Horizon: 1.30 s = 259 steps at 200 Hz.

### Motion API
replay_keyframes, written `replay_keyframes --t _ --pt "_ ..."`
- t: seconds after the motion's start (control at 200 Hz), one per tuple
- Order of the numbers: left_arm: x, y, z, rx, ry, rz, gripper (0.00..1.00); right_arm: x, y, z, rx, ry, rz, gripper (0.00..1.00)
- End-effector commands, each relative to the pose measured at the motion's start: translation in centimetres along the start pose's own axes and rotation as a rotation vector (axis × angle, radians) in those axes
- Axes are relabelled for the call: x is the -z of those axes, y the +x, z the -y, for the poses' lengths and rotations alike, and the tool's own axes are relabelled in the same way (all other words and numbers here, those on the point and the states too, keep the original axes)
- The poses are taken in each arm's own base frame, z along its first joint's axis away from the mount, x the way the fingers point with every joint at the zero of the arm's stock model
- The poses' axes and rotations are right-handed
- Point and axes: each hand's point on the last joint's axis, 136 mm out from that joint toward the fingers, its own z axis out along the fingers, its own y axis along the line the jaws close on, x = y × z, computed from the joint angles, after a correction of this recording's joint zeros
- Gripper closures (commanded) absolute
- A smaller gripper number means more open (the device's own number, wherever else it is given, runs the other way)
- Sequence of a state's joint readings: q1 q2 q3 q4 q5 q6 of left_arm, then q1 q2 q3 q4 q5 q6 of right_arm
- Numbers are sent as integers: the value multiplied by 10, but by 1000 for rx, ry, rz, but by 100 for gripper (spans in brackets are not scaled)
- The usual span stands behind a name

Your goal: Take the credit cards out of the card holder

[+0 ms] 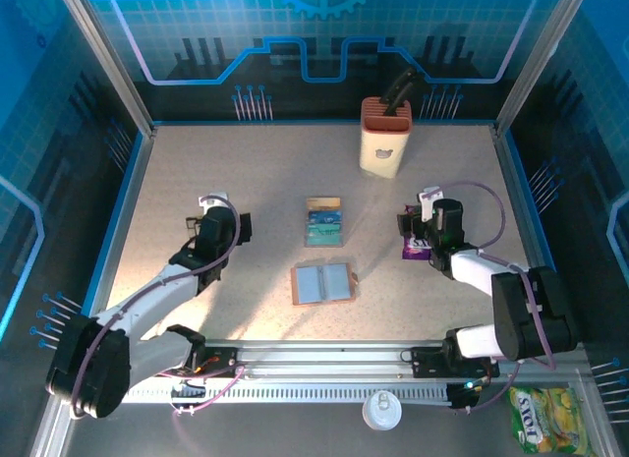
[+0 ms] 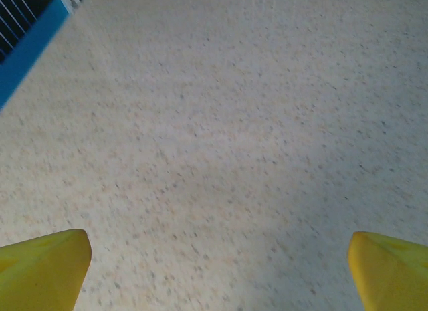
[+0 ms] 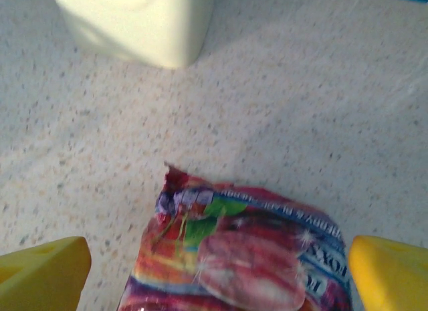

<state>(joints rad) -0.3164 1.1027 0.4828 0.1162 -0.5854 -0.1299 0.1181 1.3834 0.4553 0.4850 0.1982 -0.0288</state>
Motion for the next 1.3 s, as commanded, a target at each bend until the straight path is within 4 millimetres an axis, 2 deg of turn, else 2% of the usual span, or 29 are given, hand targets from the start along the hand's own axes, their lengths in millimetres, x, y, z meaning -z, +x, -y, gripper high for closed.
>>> replay_keyframes --t 0.0,0.26,0.37,0.475,0.61,0.745,0.79,0.966,1.291 --pt "-9 -20 -8 -17 3 158 1 1 -36 11 -56 13 202 0" --pt "-24 -19 -13 61 118 269 1 -7 -18 5 -55 -18 233 0" --pt "-34 -18 -22 119 118 285 1 -10 -18 5 -59 -27 225 0" --pt "-41 -21 -22 115 142 280 1 -13 -19 10 -72 -5 204 0" --pt "-52 -12 -29 147 138 274 1 -13 -18 10 -69 -4 202 0" --pt "-64 -1 -24 144 151 269 1 -14 -18 8 -65 -8 198 0" --pt "-65 -4 -23 135 155 288 1 -14 -19 8 -65 -7 199 0" --pt "-79 -3 -21 121 140 193 1 -14 -18 9 -65 -6 199 0" --pt "-78 -3 -10 71 153 200 1 -16 -20 -4 -35 -76 193 0"
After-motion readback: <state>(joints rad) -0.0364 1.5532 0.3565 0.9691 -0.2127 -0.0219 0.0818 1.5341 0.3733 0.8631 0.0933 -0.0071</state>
